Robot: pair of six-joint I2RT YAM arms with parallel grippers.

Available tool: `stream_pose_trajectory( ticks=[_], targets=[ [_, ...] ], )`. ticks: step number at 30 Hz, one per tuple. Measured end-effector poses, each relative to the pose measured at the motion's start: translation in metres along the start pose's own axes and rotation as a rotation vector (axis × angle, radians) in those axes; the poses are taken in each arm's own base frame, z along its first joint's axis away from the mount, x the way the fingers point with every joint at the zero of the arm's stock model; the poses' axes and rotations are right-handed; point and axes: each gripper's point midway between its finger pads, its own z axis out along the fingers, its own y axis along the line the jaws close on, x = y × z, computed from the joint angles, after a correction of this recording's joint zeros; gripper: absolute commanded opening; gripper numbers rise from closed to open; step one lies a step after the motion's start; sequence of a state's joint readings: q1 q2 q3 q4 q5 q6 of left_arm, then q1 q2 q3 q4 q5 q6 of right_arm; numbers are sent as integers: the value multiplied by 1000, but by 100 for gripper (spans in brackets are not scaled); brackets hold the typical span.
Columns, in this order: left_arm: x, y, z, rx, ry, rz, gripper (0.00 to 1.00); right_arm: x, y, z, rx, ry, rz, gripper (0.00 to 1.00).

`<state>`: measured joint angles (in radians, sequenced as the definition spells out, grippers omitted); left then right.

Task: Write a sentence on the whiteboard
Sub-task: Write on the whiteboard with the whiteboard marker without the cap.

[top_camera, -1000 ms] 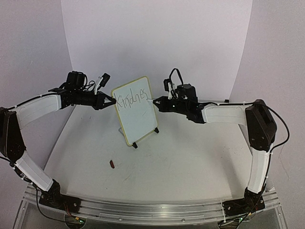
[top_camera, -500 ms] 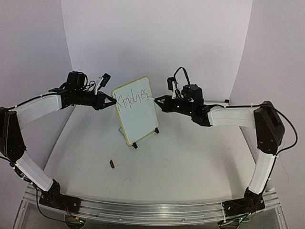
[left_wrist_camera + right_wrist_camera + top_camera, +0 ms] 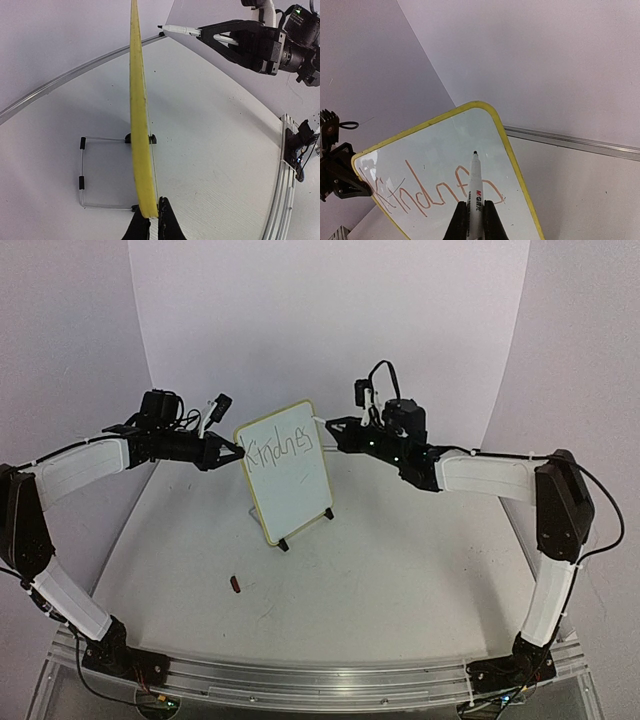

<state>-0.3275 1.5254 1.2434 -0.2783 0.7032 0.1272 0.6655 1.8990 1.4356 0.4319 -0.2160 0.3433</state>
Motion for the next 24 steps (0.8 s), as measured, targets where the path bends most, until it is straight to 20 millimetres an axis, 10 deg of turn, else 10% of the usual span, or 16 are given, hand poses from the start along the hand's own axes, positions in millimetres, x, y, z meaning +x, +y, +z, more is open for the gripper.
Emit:
stream_pose_trajectory(
  ticks=[24],
  targets=[
    [0, 0, 0, 2, 0, 3, 0, 24, -12, 17, 28, 69, -18, 0]
  ],
)
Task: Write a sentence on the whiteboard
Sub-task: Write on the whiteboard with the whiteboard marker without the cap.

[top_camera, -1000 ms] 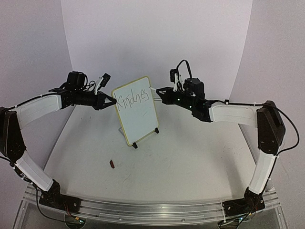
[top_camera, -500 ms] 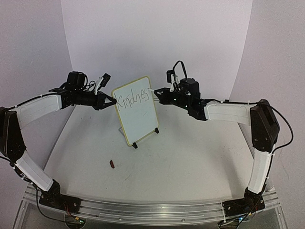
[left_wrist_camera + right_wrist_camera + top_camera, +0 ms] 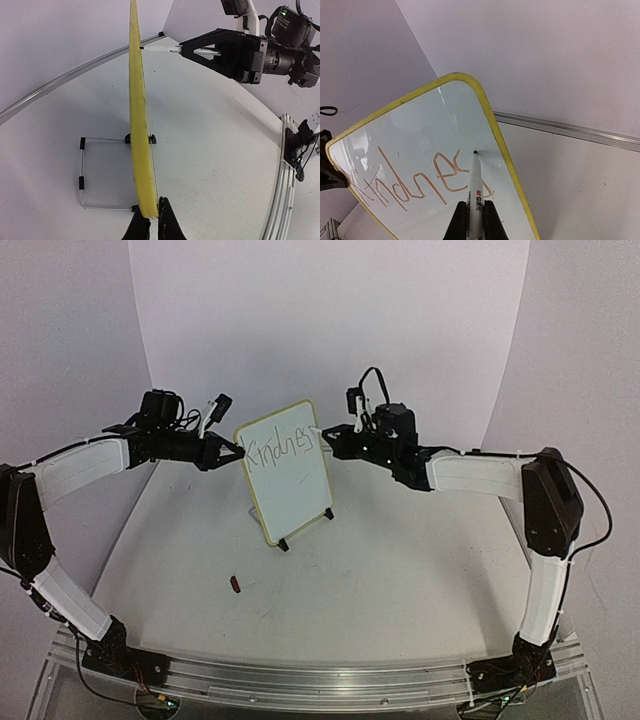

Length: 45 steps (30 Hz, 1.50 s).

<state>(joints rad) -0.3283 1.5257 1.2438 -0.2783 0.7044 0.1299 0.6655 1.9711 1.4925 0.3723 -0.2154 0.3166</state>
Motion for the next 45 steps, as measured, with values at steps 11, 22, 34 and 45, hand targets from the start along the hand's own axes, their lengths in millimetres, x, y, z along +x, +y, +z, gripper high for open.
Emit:
stream_pose_trajectory(
  ticks=[11, 22, 34, 45],
  targets=[
    [-1, 0, 0, 0, -1, 1, 0, 8, 0, 0, -8, 20, -3, 0],
    [-1, 0, 0, -1, -1, 1, 0, 10, -3, 0, 5, 24, -2, 0],
    [-1, 0, 0, -1, -1, 1, 0, 13, -14, 0, 66, 30, 3, 0],
    [-1, 0, 0, -1, -1, 1, 0, 17, -19, -1, 89, 40, 4, 0]
  ],
)
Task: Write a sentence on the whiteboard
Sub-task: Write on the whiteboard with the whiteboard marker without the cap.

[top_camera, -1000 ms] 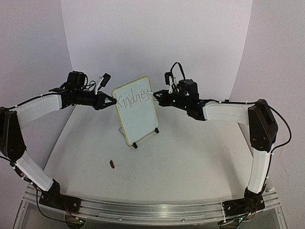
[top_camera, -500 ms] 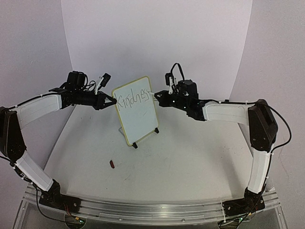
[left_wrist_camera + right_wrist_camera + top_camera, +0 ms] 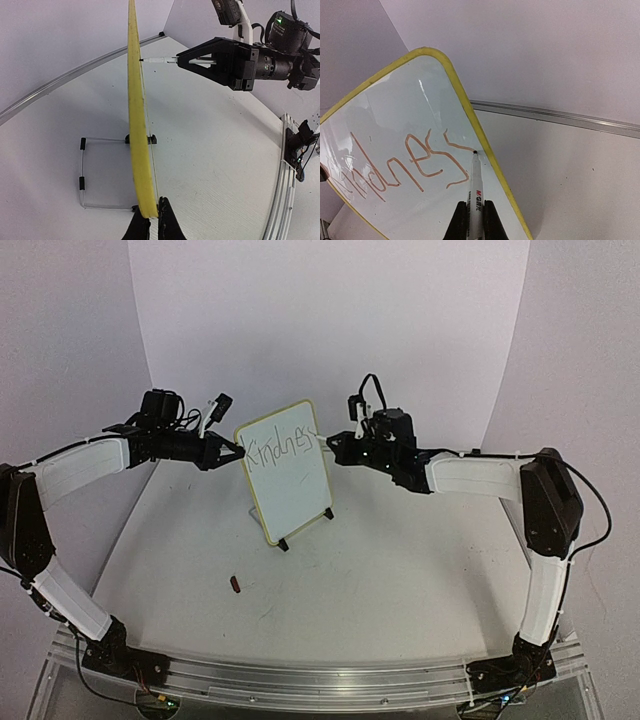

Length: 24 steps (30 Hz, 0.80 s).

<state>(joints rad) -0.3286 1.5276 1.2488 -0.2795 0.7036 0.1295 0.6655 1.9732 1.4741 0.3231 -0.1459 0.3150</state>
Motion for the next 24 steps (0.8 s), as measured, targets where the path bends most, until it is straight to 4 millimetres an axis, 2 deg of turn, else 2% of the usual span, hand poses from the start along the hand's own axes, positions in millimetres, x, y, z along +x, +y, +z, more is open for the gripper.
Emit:
stream_pose_trajectory(
  ticks=[9, 18, 24],
  targets=[
    [0, 0, 0, 0, 0, 0, 0, 10, -3, 0, 4, 25, 2, 0],
    [0, 0, 0, 0, 0, 0, 0, 17, 5, -1, -52, 48, 2, 0],
    [0, -1, 0, 1, 1, 1, 0, 39, 0, -12, -57, 76, 10, 0]
  ],
)
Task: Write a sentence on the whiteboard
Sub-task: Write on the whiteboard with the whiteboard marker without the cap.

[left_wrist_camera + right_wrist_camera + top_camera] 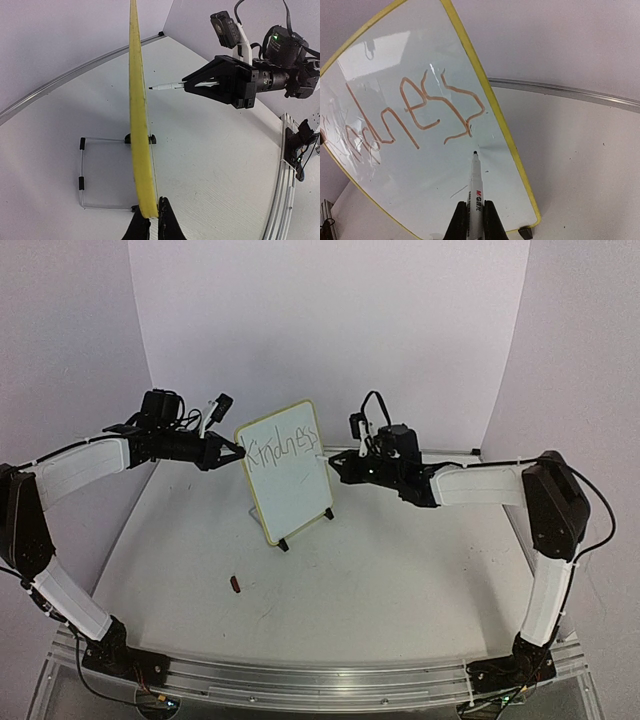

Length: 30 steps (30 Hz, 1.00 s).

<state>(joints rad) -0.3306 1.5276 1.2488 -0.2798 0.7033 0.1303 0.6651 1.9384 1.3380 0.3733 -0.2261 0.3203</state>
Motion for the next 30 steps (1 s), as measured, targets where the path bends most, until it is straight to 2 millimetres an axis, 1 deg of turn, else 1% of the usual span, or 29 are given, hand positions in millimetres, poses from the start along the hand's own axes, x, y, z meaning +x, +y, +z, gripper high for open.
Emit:
stream_pose_trajectory(
  ticks=[2, 4, 10, 12, 14, 17, 23, 27, 30],
  targets=[
    [0, -1, 0, 1, 0, 1, 0, 3, 0, -10, 2, 5, 3, 0],
    [0, -1, 0, 1, 0, 2, 0, -5, 5, -22, -5, -10, 1, 0],
    [0, -1, 0, 2, 0, 2, 0, -57, 39, -64, -91, -120, -26, 0],
    [0, -1, 0, 2, 0, 2, 0, -67, 50, -75, -129, -137, -38, 0],
    [0, -1, 1, 2, 0, 2, 0, -72, 58, -83, -162, -143, -53, 0],
    [0, -1, 1, 2, 0, 2, 0, -65, 64, -90, -187, -116, -66, 0],
    [0, -1, 1, 3, 0, 2, 0, -36, 74, -88, -211, -26, -72, 0],
    [0, -2, 1, 4, 1, 3, 0, -23, 96, -88, -252, 3, -85, 0],
    [0, -2, 1, 4, 1, 3, 0, -6, 118, -81, -290, 35, -102, 0]
  ],
)
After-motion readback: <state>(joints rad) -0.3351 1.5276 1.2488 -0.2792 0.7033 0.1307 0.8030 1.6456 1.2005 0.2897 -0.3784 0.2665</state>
